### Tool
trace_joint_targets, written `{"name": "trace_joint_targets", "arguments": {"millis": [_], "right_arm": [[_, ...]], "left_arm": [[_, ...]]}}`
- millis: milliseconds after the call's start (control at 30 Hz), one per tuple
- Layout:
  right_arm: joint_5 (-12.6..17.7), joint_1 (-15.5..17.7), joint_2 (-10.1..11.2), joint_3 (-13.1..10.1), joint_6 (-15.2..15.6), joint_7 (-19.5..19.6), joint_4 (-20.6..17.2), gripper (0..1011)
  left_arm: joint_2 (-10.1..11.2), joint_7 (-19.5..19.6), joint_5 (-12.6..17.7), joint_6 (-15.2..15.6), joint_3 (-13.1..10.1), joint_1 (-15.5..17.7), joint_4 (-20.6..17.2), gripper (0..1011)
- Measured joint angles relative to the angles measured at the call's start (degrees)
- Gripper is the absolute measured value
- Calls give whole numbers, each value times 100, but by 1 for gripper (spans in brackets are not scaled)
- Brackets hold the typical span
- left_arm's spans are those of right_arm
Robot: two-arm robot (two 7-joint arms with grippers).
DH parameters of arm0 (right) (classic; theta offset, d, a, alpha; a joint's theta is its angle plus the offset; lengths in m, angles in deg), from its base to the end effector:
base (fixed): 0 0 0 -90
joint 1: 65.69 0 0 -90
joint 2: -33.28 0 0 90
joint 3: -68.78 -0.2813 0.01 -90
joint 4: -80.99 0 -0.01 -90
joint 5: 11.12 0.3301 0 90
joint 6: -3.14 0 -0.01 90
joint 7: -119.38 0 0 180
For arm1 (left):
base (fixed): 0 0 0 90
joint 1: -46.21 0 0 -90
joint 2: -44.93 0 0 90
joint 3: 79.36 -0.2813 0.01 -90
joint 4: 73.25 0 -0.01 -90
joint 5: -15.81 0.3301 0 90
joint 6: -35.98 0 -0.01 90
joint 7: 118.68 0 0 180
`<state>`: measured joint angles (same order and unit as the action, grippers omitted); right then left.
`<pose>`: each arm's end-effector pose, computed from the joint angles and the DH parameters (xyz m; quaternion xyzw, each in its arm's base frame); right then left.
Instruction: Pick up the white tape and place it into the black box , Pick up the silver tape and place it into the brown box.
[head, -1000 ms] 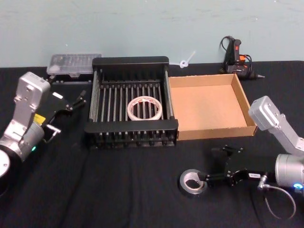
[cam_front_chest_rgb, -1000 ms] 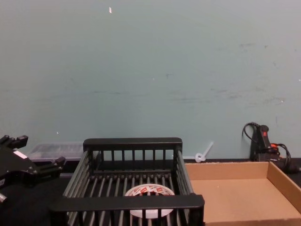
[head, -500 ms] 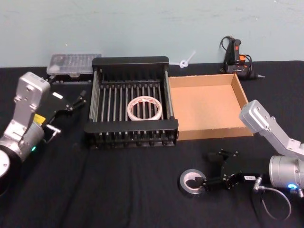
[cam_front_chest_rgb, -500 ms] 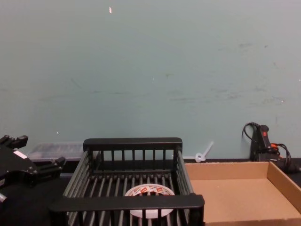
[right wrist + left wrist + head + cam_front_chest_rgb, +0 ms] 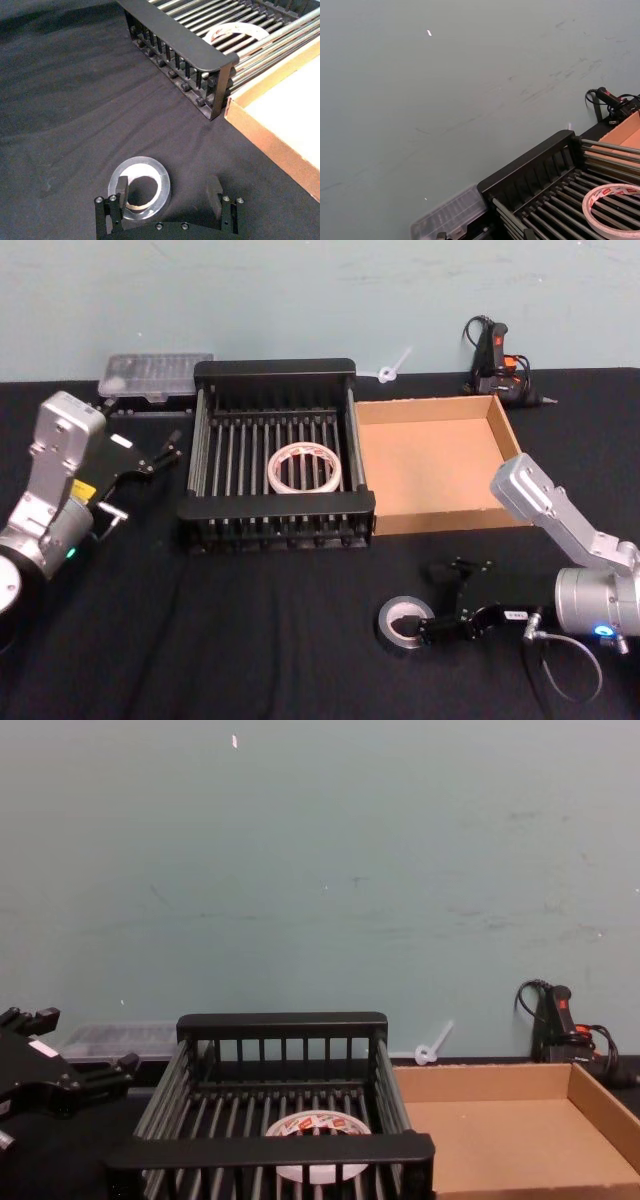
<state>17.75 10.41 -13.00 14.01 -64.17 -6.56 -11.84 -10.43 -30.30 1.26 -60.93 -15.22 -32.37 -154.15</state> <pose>0.3581 -0.0452 -0.2629 -0.2754 0.1201 -0.2373 0.9238 0.3767 0.0721 -0.2994 0.1415 -0.1324 0.5799 0.7913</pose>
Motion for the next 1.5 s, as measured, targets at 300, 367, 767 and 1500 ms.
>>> {"name": "trace_joint_targets", "arguments": {"millis": [300,367,767,1500], "right_arm": [[-68,-114,-91,100,13,-25,160,1002],[-79,-129,-101,115,17,-29,179,1002],[-188,-211,-141,194,9,-68,260,1002],[-231,-222,-138,207,-21,-77,268,927]], "left_arm": [[0,0,0,0,0,0,0,1001],[0,0,0,0,0,0,0,1002],[0,0,0,0,0,0,0,1001],[0,0,0,0,0,0,0,1001]]}}
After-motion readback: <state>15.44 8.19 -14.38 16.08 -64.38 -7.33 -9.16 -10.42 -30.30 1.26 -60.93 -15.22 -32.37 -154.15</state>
